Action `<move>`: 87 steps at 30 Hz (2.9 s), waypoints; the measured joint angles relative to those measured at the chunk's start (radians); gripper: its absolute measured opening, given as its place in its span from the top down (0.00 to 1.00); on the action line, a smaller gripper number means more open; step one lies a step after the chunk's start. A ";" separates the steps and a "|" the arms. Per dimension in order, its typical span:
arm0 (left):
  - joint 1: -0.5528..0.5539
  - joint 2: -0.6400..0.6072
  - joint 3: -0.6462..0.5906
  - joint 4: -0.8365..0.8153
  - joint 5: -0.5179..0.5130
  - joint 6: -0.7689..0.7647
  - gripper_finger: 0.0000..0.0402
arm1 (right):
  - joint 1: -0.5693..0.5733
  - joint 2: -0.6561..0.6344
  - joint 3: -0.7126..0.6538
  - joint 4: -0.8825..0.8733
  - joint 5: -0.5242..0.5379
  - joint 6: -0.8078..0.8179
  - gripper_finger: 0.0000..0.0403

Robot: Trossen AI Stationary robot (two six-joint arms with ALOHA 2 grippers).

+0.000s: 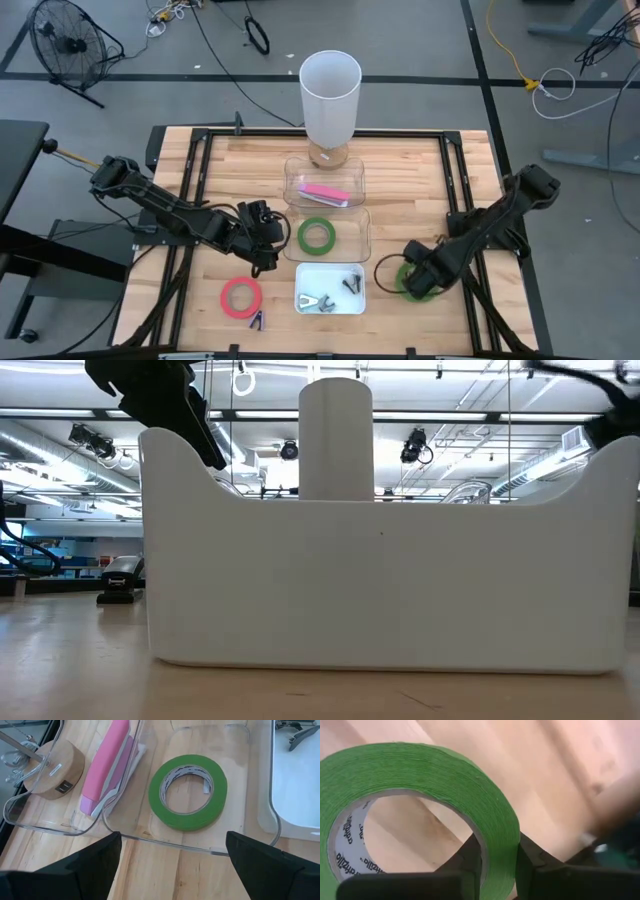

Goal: Pick and place Stapler, Stapler remover, tape
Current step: Put the green tape into the bottom transparent bin, then put the pink tape into the bottom transparent bin

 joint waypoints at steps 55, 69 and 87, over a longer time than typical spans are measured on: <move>0.000 -0.001 0.000 0.018 0.000 0.026 0.10 | -0.657 0.356 0.392 0.584 0.051 -1.060 0.85; 0.000 -0.001 0.000 0.023 0.000 0.025 0.10 | -0.656 0.363 0.392 0.653 0.028 -1.084 0.62; 0.000 -0.001 0.000 0.004 0.127 0.024 0.10 | -0.656 0.296 0.392 0.762 0.079 -1.115 0.44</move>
